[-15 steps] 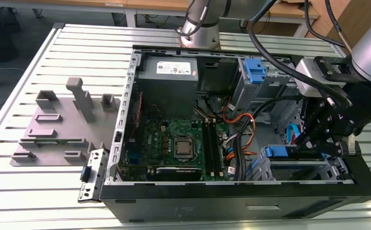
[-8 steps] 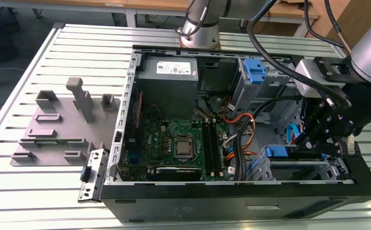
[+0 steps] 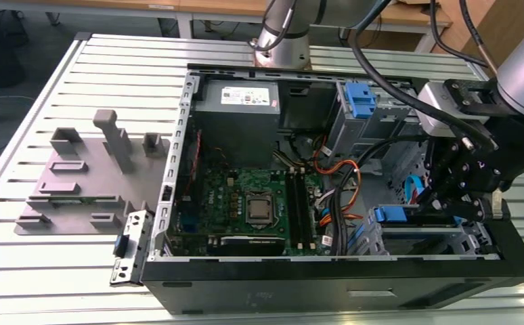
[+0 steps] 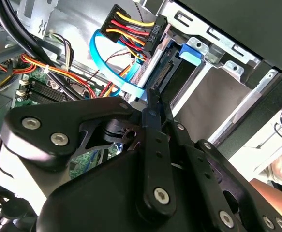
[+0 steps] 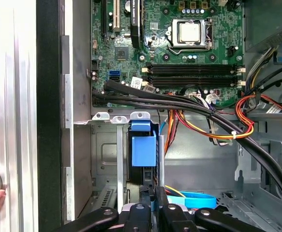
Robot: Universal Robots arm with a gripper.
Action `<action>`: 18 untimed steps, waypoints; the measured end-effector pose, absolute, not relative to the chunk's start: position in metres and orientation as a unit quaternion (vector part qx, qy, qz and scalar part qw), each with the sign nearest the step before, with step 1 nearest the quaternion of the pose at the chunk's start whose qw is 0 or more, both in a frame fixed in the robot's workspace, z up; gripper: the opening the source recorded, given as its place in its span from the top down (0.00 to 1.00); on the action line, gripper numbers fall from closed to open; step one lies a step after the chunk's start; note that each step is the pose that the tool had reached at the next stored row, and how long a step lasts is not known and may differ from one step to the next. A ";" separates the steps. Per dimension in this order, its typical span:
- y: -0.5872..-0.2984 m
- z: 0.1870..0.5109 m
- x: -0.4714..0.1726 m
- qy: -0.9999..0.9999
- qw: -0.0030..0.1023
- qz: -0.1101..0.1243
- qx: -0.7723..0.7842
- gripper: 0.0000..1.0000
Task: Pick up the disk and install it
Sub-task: 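Insert the first disk wire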
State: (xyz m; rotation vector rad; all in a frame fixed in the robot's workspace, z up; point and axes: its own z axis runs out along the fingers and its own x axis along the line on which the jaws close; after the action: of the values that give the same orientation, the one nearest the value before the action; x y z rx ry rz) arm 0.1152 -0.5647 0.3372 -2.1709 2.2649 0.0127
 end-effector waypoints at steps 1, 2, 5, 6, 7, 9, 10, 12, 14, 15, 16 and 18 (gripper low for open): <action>-0.565 0.337 0.115 0.722 0.002 0.004 -0.692 0.84; -0.565 0.337 0.115 0.722 0.002 0.004 -0.692 0.84; -0.565 0.337 0.115 0.720 0.002 0.004 -0.694 0.84; -0.565 0.337 0.115 0.718 0.002 0.004 -0.696 0.84; -0.565 0.337 0.115 0.717 0.002 0.004 -0.698 0.84; -0.565 0.337 0.115 0.715 0.002 0.004 -0.699 0.84; -0.565 0.337 0.115 0.715 0.002 0.004 -0.699 0.84; -0.565 0.337 0.115 0.714 0.002 0.004 -0.700 0.84; -0.565 0.337 0.115 0.714 0.002 0.004 -0.700 0.84; -0.565 0.337 0.115 0.714 0.002 0.004 -0.700 0.84; -0.565 0.337 0.115 0.714 0.002 0.004 -0.700 0.84; -0.565 0.337 0.115 0.714 0.002 0.004 -0.700 0.84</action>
State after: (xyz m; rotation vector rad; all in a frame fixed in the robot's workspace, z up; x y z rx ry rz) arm 0.1152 -0.5646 0.3367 -2.1970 2.2397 0.0127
